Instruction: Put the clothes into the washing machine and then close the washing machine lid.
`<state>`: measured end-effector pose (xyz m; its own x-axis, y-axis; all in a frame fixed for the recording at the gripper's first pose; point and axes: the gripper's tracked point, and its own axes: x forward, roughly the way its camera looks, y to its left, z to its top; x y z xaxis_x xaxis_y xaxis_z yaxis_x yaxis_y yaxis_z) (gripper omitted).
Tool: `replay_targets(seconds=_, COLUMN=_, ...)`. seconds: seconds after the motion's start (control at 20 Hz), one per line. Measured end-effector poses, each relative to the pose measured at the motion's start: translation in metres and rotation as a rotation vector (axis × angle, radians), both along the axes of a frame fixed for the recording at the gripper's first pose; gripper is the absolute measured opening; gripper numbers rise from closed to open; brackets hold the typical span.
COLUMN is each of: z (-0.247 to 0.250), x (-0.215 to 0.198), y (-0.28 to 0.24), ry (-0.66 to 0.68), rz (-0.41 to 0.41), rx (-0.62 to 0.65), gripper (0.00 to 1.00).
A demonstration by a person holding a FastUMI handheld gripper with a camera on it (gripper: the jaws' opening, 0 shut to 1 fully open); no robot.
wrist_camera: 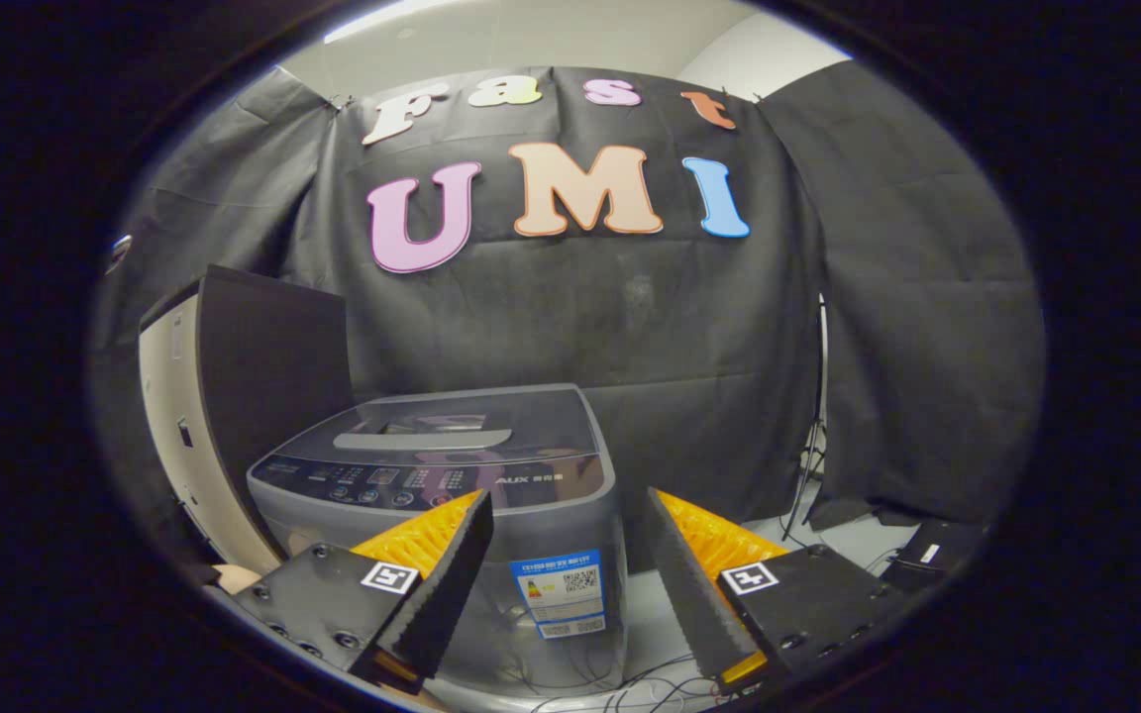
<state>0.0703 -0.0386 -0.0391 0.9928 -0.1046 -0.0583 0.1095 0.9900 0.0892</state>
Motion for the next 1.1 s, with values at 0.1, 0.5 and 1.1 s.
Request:
replay_targets(seconds=0.1, z=0.003, x=-0.003, y=0.008, ry=0.005, rz=0.022, rx=0.022, gripper=0.95)
replay_targets(seconds=0.5, z=0.025, x=-0.015, y=0.004, ry=-0.077, rz=-0.022, rx=0.006, gripper=0.96)
replay_targets(seconds=1.1, z=0.022, x=-0.015, y=-0.004, ry=-0.058, rz=-0.045, rx=0.006, gripper=0.96)
